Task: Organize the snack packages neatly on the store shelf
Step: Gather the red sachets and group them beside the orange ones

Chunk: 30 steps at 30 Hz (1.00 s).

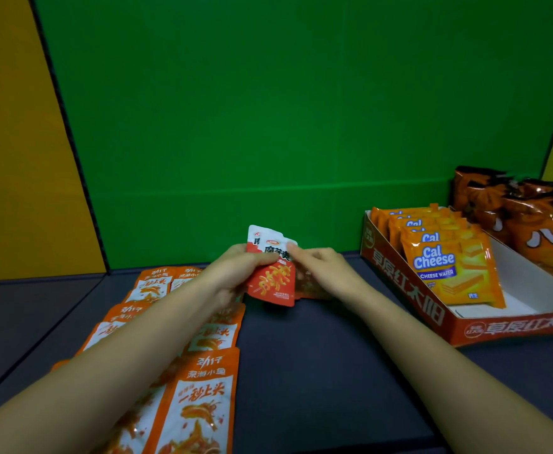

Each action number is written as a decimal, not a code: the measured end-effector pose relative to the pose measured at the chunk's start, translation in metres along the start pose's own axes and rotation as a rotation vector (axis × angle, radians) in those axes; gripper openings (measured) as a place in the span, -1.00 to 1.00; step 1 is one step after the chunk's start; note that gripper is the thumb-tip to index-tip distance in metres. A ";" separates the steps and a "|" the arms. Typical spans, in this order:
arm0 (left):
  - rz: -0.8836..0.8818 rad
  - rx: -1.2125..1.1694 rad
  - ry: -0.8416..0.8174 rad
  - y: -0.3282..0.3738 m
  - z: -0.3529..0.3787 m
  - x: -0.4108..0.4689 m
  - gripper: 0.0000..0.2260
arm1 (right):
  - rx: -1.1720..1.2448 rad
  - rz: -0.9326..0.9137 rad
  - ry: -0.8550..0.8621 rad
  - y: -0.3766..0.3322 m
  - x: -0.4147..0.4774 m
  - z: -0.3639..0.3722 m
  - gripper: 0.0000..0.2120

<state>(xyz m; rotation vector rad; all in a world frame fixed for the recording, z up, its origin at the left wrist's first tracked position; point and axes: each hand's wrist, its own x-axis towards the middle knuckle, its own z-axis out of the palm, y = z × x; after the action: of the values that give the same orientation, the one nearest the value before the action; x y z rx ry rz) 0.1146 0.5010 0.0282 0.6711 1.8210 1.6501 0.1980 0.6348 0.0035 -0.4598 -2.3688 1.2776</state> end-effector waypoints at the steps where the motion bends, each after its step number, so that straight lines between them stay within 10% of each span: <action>1: 0.005 0.001 -0.004 0.000 0.004 -0.001 -0.94 | 0.007 0.000 -0.002 0.000 -0.001 0.002 -0.61; 8: -0.038 -0.073 0.061 0.003 0.005 -0.005 -0.85 | 0.094 0.073 0.308 0.019 0.000 -0.044 -0.68; 15: -0.076 -0.009 0.181 0.000 0.000 -0.009 -0.79 | -0.383 0.101 0.430 0.033 0.009 -0.050 -0.77; 30: -0.101 0.391 -0.053 -0.012 -0.017 -0.007 -0.74 | -0.845 0.340 0.290 0.038 0.014 -0.038 -0.71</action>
<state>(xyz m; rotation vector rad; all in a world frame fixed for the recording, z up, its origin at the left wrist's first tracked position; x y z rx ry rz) 0.1079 0.4829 0.0181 0.7632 2.1226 1.2096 0.2086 0.6881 -0.0074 -1.2369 -2.5314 0.2059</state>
